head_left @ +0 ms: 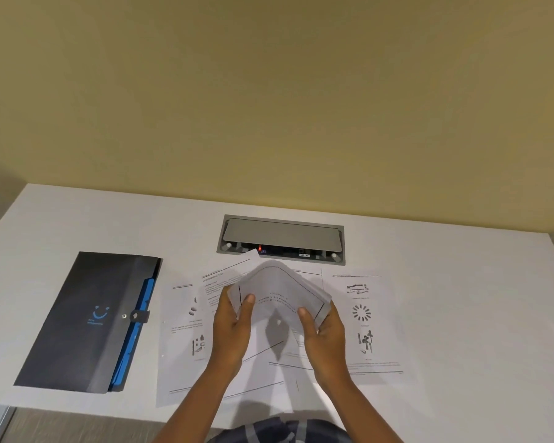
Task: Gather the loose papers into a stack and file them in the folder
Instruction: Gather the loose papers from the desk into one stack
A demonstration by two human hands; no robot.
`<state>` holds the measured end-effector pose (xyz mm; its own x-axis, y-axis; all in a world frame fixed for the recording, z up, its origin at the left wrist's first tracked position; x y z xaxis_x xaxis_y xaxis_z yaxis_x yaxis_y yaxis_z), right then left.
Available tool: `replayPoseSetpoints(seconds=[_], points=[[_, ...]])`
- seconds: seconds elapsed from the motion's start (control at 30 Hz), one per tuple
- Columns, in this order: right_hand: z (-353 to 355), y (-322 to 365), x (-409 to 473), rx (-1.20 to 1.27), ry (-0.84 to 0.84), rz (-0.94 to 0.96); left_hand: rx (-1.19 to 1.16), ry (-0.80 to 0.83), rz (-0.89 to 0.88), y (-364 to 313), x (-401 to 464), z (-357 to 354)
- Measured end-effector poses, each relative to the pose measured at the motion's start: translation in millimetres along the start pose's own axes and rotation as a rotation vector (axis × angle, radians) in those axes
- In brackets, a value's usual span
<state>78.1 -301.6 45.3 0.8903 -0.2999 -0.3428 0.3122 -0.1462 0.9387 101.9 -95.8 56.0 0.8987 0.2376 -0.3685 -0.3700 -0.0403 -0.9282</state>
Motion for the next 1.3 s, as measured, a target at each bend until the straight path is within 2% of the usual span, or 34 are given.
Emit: replayPoseSetpoints(seconds=[0.2, 0.37, 0.5, 0.6, 0.73, 0.83, 0.87, 0.93, 1.0, 1.07, 1.17, 1.3], points=[[-2, -22, 2, -0.083, 0.017, -0.045, 0.096, -0.003, 0.062, 25, -3, 1], [5, -17, 8, -0.101, 0.030, -0.090, 0.115, -0.001, 0.043, 12, 7, 11], [15, -11, 16, -0.181, 0.113, -0.088, 0.165, 0.060, 0.004, -2, 16, 24], [20, -16, 19, -0.235, 0.185, -0.134, 0.184, 0.080, 0.057, 1, 20, 28], [29, -8, 26, -0.236, 0.282, -0.162, 0.131, -0.005, 0.111, 13, 15, 30], [57, 3, 56, -0.223, 0.193, -0.188, 0.043, -0.099, 0.183, 25, 9, 36], [73, 7, 71, -0.318, 0.145, -0.141, 0.029, -0.123, 0.206, 28, 6, 39], [99, 14, 99, -0.666, 0.148, -0.066, 0.019, -0.162, 0.247, 33, 0, 47], [118, 14, 121, -1.049, 0.236, -0.063, 0.011, -0.181, 0.275, 38, -7, 56], [132, 14, 139, -1.294, 0.342, -0.022, -0.028, -0.200, 0.305, 43, -14, 62], [144, 8, 155, -1.520, 0.447, -0.023, -0.102, -0.236, 0.332, 48, -24, 71], [162, 3, 163, -1.642, 0.447, -0.082, -0.110, -0.254, 0.352, 53, -29, 72]])
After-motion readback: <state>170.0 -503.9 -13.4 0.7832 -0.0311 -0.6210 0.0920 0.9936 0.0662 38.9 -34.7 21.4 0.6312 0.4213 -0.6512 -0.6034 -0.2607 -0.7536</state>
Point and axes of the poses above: each hand's wrist, its own x-axis towards the middle knuckle, its own z-axis out of the back of the hand, y = z × x, the point moved 6 cm from there along x, towards the middle knuckle, and after that the axes turned 3 degrees about x, right-handed, at the moved point
